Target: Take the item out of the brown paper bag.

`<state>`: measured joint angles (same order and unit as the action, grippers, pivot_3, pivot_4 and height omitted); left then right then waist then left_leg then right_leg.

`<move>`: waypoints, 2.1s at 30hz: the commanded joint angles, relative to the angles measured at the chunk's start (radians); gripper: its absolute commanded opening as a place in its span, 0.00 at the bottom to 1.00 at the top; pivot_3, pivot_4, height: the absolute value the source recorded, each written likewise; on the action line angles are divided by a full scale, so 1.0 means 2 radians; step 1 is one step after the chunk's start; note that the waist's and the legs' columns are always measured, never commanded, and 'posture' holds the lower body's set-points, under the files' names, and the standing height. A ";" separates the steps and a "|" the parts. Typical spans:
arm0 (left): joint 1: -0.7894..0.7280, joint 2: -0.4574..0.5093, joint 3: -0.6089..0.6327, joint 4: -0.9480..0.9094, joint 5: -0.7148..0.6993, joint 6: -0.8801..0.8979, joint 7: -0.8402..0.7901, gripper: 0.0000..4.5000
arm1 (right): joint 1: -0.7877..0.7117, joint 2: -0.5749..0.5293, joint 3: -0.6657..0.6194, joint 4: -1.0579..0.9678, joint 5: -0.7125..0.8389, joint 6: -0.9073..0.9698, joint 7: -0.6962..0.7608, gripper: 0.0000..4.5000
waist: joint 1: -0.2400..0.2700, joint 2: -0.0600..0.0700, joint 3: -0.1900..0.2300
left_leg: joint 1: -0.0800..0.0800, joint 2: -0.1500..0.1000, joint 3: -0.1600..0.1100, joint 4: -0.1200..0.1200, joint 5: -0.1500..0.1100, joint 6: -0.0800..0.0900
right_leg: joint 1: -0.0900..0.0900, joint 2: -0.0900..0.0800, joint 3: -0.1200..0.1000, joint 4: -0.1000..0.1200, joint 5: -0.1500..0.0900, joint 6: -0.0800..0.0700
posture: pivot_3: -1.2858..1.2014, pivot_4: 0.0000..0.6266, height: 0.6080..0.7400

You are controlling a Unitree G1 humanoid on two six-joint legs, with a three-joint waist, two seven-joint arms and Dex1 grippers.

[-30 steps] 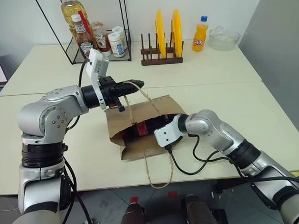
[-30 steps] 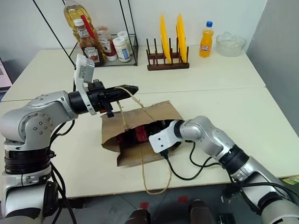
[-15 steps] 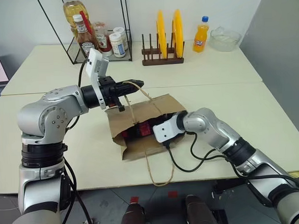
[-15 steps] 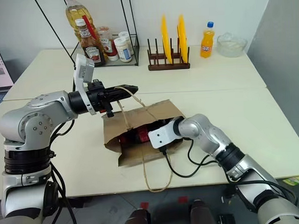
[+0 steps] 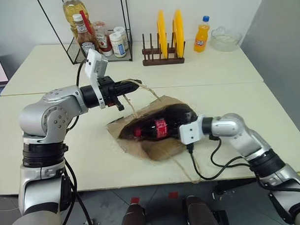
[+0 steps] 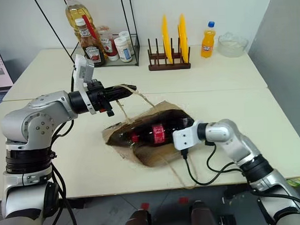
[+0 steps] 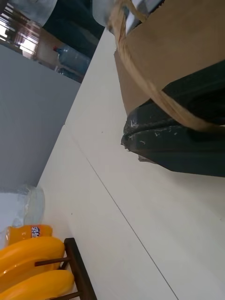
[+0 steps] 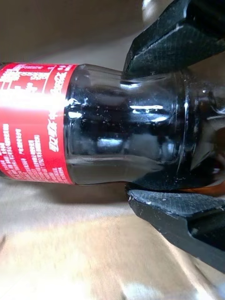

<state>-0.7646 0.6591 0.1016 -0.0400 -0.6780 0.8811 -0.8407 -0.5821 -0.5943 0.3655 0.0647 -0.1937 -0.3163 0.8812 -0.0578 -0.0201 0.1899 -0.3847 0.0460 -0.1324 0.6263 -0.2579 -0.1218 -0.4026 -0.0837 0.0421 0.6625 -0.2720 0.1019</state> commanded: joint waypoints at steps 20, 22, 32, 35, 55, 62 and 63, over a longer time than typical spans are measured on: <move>-0.016 0.002 0.001 0.007 0.011 -0.021 -0.017 0.00 | 0.016 -0.102 -0.230 -0.074 0.165 0.270 -0.109 0.69 | 0.001 0.000 0.000 | 0.000 0.000 0.000 0.001 0.000 0.000 | 0.000 0.000 0.000 0.000 0.000 0.000 | 0.52 0.24 1.00; -0.017 0.000 -0.001 0.008 0.012 -0.022 -0.017 0.00 | -0.006 -0.113 -0.208 -0.037 0.156 0.351 -0.095 0.69 | 0.001 0.000 0.000 | 0.000 0.000 0.000 0.001 0.000 0.000 | 0.000 0.000 0.000 0.000 0.000 0.000 | 0.52 0.24 1.00; -0.015 -0.003 0.000 0.001 0.011 -0.021 -0.012 0.00 | -0.082 -0.156 -0.088 0.118 0.098 0.389 0.043 0.69 | -0.002 0.003 0.002 | -0.002 0.000 0.001 0.000 0.000 0.000 | -0.001 0.000 0.001 -0.001 0.000 0.000 | 0.52 0.24 1.00; -0.008 -0.002 0.004 -0.008 0.008 -0.018 -0.009 0.00 | -0.096 -0.153 -0.072 0.148 0.095 0.397 0.078 0.69 | -0.002 0.003 0.002 | -0.002 0.000 0.001 0.001 0.000 0.000 | -0.001 0.000 0.001 -0.001 0.000 0.000 | 0.52 0.24 1.00; 0.036 0.006 0.027 0.046 0.054 -0.069 0.029 0.12 | -0.016 -0.081 -0.192 -0.127 0.198 0.551 0.007 1.00 | 0.000 0.003 0.002 | -0.002 0.000 0.000 0.001 0.000 0.000 | -0.001 0.000 0.000 0.000 0.000 0.000 | 0.52 0.24 1.00; 0.043 0.013 0.042 0.048 0.050 -0.062 0.029 0.61 | 0.041 -0.019 -0.216 -0.187 0.213 0.582 -0.081 1.00 | 0.000 0.003 0.002 | -0.002 0.000 0.000 0.001 0.000 0.000 | -0.001 0.000 0.000 0.000 0.000 0.000 | 0.52 0.24 1.00; 0.045 0.015 0.046 0.044 0.048 -0.060 0.030 0.69 | 0.056 -0.015 -0.213 -0.198 0.213 0.579 -0.085 1.00 | 0.001 0.003 0.002 | -0.002 0.000 0.000 0.001 0.000 0.000 | -0.001 0.000 0.000 0.000 0.000 0.000 | 0.52 0.24 1.00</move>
<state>-0.6677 0.6644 0.1475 0.0866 -0.5689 0.7606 -0.7771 -0.5014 -0.6275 -0.0385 -0.2717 0.2223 0.8510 0.7352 -0.0563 -0.0148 0.1930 -0.3887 0.0458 -0.1324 0.6280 -0.2579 -0.1218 -0.4048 -0.0838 0.0420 0.6630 -0.2719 0.1019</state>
